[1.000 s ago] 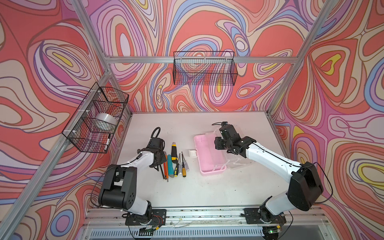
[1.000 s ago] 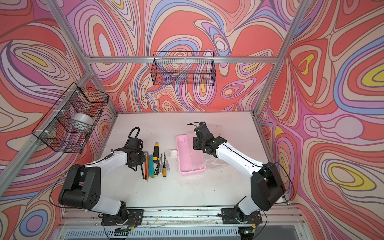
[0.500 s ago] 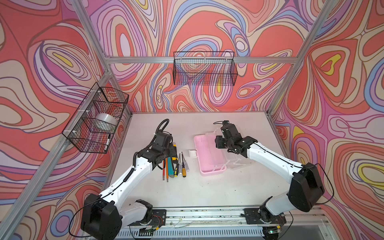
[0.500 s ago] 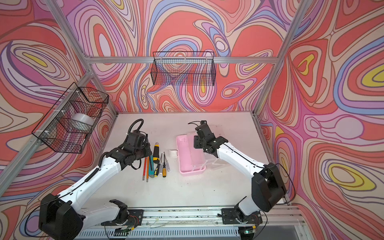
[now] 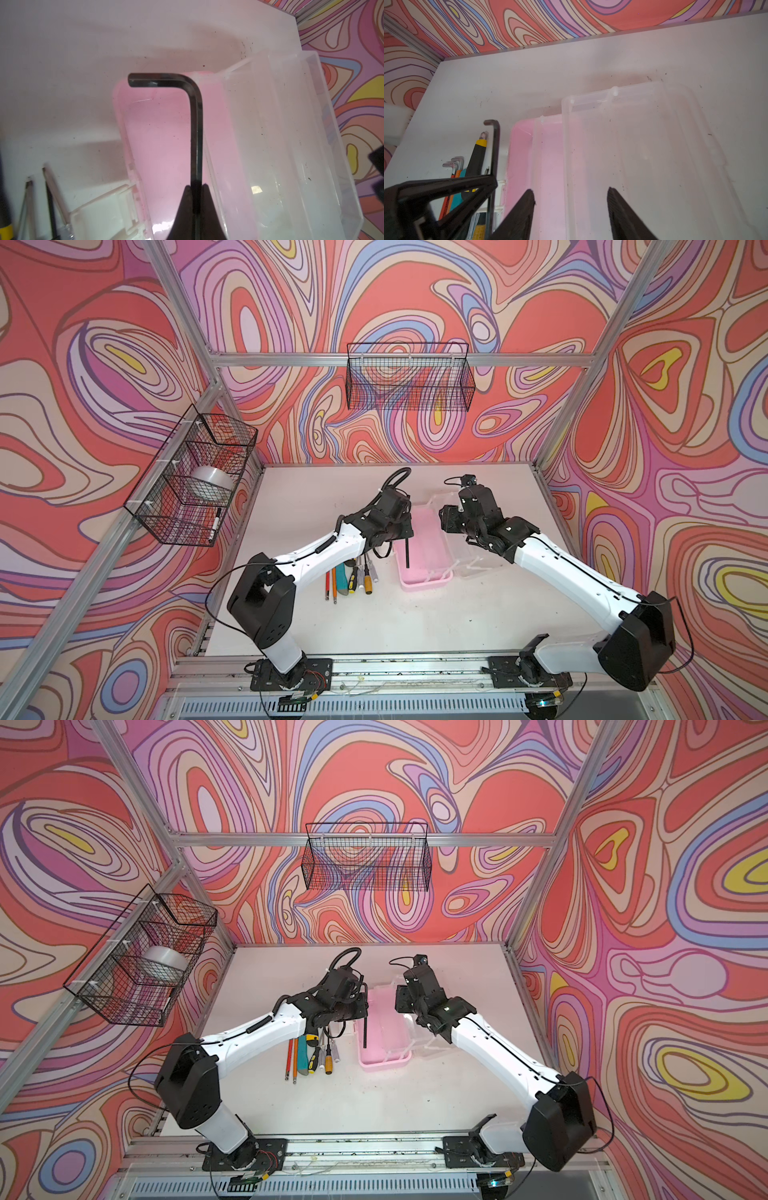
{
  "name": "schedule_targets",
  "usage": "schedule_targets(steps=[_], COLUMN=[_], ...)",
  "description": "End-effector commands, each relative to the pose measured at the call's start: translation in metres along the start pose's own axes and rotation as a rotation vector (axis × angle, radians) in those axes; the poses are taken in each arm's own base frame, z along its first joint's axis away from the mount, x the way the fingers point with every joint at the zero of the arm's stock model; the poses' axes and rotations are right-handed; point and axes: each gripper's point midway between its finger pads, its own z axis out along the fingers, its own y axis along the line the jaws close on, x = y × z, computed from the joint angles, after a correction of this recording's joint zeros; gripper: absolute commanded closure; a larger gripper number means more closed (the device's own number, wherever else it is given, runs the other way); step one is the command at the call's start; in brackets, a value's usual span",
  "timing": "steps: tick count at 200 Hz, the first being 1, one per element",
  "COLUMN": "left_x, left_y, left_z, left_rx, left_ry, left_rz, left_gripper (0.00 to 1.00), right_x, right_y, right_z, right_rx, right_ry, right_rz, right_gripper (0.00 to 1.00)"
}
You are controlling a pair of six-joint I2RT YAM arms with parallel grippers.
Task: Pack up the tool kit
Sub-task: 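Lift the black hex key with the left gripper and carry it over the open box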
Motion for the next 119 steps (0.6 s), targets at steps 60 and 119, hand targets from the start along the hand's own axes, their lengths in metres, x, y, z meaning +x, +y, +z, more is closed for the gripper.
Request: schedule_targets(steps=[60,119], left_x=[0.013,0.023], left_y=[0.006,0.012], left_z=[0.038,0.057], left_rx=[-0.031,-0.066], left_ry=[0.014,0.058], left_rz=[-0.12,-0.106], left_gripper=[1.0,0.96], right_x=[0.009,0.009], right_y=[-0.021,-0.028], right_z=[-0.007,-0.008], right_rx=[0.059,0.081], right_ry=[0.0,-0.004], right_rz=[0.003,0.014], right_gripper=[0.41,0.4])
